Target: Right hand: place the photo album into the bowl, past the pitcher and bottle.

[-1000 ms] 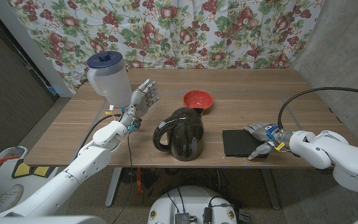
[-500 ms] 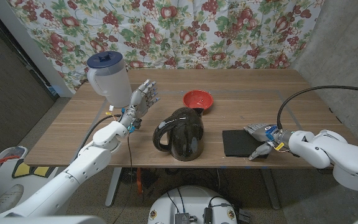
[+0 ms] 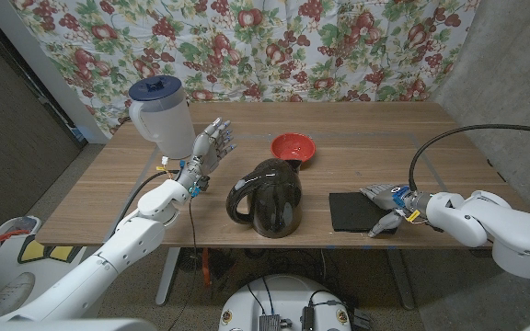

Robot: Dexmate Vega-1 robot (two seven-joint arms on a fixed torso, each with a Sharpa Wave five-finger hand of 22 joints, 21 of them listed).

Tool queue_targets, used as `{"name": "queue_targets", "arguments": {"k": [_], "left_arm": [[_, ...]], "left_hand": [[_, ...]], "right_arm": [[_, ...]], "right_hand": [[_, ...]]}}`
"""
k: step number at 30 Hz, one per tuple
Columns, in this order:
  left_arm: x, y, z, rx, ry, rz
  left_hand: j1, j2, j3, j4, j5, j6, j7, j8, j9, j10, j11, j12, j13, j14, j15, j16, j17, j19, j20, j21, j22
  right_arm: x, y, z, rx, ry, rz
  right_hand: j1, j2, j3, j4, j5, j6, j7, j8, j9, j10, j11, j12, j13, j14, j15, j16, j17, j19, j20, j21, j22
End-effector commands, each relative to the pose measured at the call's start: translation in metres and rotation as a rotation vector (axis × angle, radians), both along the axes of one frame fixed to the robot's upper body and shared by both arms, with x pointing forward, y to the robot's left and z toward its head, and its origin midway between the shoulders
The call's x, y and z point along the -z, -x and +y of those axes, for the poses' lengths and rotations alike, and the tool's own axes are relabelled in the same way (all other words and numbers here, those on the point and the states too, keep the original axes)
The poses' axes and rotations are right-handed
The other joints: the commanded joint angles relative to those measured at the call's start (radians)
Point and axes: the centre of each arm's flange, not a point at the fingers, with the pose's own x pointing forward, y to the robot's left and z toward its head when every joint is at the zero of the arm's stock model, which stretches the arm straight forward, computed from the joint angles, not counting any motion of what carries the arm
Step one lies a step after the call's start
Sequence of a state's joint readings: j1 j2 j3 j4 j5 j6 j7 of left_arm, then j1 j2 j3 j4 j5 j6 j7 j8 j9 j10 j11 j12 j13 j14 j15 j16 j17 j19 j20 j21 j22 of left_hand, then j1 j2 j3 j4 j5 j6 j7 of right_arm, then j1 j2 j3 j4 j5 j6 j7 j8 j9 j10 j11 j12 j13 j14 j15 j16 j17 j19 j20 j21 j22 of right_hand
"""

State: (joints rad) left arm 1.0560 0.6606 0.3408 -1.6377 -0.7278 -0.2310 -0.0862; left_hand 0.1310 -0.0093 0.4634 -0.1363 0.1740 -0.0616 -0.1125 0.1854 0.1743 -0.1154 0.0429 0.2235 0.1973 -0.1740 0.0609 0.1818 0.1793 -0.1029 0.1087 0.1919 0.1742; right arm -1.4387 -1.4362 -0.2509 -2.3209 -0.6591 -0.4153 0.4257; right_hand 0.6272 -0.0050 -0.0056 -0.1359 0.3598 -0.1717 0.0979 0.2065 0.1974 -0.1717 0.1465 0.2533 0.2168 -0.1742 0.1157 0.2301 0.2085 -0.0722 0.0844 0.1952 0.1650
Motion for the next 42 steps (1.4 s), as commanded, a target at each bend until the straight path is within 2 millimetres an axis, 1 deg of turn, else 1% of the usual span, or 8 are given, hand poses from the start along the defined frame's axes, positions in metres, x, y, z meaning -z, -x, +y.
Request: {"name": "queue_targets", "arguments": {"k": [1,8,19,29,31,33,39,42], "left_arm": [[0.0,0.001,-0.001,0.0,0.0,-0.001],[0.0,0.001,-0.002,0.003,-0.001,-0.003],[-0.002,0.0,-0.002,0.002,-0.003,-0.004],[-0.005,-0.003,-0.005,0.008,-0.009,-0.004],[-0.006,-0.004,-0.005,0.011,-0.011,-0.005],[-0.006,-0.005,-0.006,0.011,-0.012,-0.004],[-0.006,-0.007,-0.006,0.018,-0.015,0.002],[-0.006,-0.007,-0.006,0.017,-0.017,0.002]], "left_hand": [[0.001,0.001,-0.003,0.0,0.003,0.003,0.002,0.001,0.004,-0.003,0.0,-0.002,0.003,-0.039,0.004,0.0,0.002,-0.008,0.004,-0.001,0.002],[0.001,0.001,-0.003,0.0,0.003,0.002,0.002,0.001,0.004,-0.004,-0.002,-0.003,0.003,-0.038,0.005,0.001,0.002,-0.009,0.004,-0.001,0.002],[0.001,0.001,-0.004,0.001,0.003,0.003,0.002,0.001,0.004,-0.003,-0.004,-0.002,0.003,-0.04,0.005,0.001,0.002,-0.008,0.003,0.0,0.002],[0.0,0.002,-0.005,0.001,0.003,0.003,0.002,0.001,0.004,-0.003,-0.004,-0.003,0.003,-0.041,0.005,0.002,0.002,-0.009,0.003,0.0,0.002],[0.0,0.002,-0.005,0.001,0.003,0.003,0.001,0.001,0.004,-0.003,-0.003,-0.003,0.003,-0.041,0.005,0.002,0.002,-0.009,0.003,0.0,0.002],[0.0,0.002,-0.005,0.001,0.003,0.003,0.001,0.001,0.004,-0.003,-0.004,-0.002,0.003,-0.041,0.004,0.002,0.002,-0.009,0.003,0.0,0.002],[0.0,0.002,-0.006,0.001,0.003,0.002,0.001,0.001,0.004,-0.003,-0.004,-0.002,0.003,-0.042,0.004,0.002,0.002,-0.009,0.003,0.0,0.002],[0.0,0.002,-0.006,0.001,0.003,0.003,0.001,0.001,0.004,-0.004,-0.004,-0.003,0.003,-0.042,0.005,0.002,0.002,-0.009,0.003,0.0,0.002]], "right_arm": [[0.003,-0.001,-0.002,0.005,-0.002,0.015],[0.005,-0.002,-0.001,0.006,-0.006,0.023],[0.006,-0.006,-0.004,0.008,-0.018,0.024],[0.011,-0.009,-0.006,0.018,-0.026,0.044],[0.013,-0.008,-0.006,0.015,-0.031,0.046],[0.014,-0.008,-0.006,0.011,-0.032,0.04],[0.017,-0.008,-0.006,0.012,-0.035,0.052],[0.019,-0.008,-0.006,0.008,-0.037,0.049]], "right_hand": [[0.011,0.006,0.007,-0.001,-0.006,-0.345,-0.005,0.005,0.005,-0.217,-0.002,0.006,0.005,-0.168,-0.001,0.01,0.005,0.012,0.005,0.006,0.004],[0.042,0.021,0.019,-0.007,-0.015,-0.332,-0.009,0.007,0.005,-0.2,-0.009,0.021,0.017,-0.116,-0.016,0.025,0.009,0.05,0.003,0.012,0.004],[0.06,0.033,0.027,-0.01,-0.022,-0.33,-0.013,0.005,0.005,-0.193,-0.009,0.029,0.024,-0.092,-0.026,0.032,0.012,0.065,0.002,0.012,0.004],[0.077,0.045,0.036,-0.012,-0.028,-0.338,-0.028,0.001,0.006,-0.191,-0.01,0.034,0.03,-0.085,-0.027,0.033,0.015,0.067,0.004,0.009,0.004],[0.103,0.06,0.05,-0.017,-0.04,-0.336,-0.03,0.002,0.006,-0.164,0.01,0.049,0.036,-0.071,-0.026,0.036,0.019,0.077,0.003,0.008,0.004],[0.119,0.06,0.055,-0.02,-0.051,-0.332,-0.03,0.003,0.006,-0.136,0.026,0.062,0.041,-0.049,-0.009,0.042,0.02,0.096,0.009,0.01,0.004],[0.132,0.06,0.059,-0.021,-0.063,-0.326,-0.029,0.005,0.006,-0.102,0.025,0.077,0.045,-0.026,-0.007,0.049,0.022,0.113,0.012,0.011,0.003],[0.136,0.066,0.062,-0.018,-0.069,-0.325,-0.029,0.005,0.007,-0.084,0.019,0.085,0.048,-0.012,-0.015,0.055,0.026,0.124,0.011,0.012,0.004]]}}
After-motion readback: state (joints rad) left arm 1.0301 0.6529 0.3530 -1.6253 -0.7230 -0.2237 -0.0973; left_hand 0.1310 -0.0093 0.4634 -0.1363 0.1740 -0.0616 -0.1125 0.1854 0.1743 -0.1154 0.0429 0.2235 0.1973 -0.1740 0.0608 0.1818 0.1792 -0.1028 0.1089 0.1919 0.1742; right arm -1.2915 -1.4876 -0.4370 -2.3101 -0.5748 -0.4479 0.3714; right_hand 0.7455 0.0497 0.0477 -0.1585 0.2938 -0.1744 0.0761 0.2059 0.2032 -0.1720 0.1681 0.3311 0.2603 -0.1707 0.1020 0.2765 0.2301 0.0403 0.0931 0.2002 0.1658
